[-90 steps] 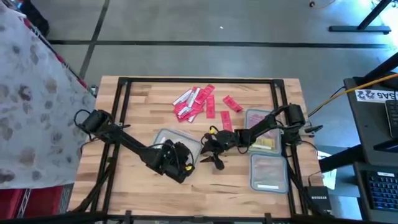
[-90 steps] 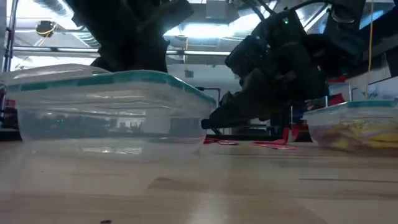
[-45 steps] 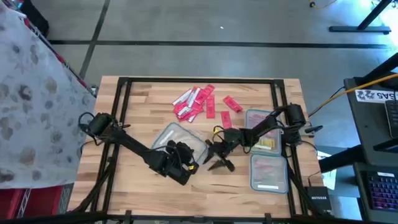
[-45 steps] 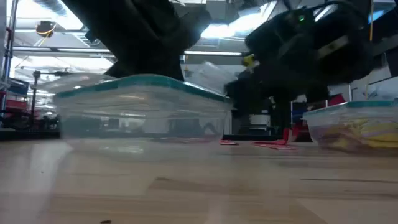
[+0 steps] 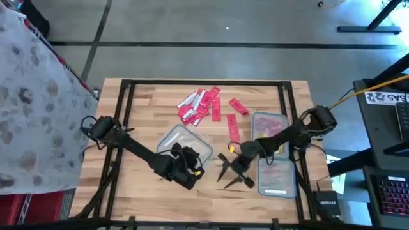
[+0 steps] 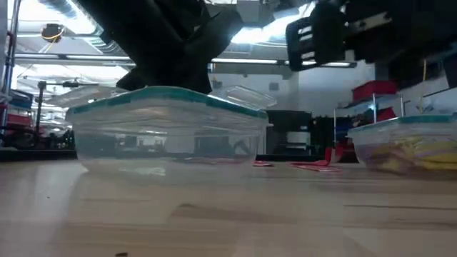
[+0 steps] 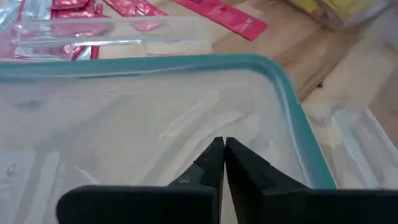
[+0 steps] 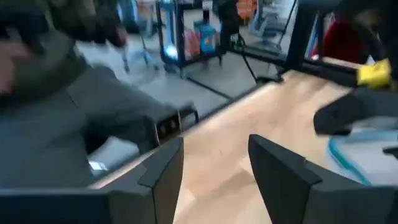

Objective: Sort candy
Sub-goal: Open the left transparent bin

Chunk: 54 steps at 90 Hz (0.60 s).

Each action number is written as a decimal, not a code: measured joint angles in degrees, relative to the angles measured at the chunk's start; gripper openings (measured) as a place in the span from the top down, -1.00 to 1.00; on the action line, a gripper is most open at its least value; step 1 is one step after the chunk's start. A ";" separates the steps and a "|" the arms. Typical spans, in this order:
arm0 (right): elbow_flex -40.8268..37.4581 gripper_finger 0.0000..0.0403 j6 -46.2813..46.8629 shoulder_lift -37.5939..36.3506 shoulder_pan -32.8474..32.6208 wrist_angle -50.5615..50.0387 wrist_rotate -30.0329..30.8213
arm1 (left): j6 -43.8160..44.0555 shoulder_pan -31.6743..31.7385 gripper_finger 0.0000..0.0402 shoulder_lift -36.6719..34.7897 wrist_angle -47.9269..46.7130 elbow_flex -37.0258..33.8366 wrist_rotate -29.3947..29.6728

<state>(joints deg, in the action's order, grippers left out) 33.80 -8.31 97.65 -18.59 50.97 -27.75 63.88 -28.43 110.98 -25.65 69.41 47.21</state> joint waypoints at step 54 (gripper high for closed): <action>16.04 0.15 -42.77 5.65 -9.58 -22.44 32.49 | -7.51 -5.62 1.00 -8.07 -0.40 5.16 -0.47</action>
<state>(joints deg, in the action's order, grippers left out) 49.84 -51.07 103.29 -28.16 28.53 4.74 56.36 -34.05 102.91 -26.05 74.56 46.73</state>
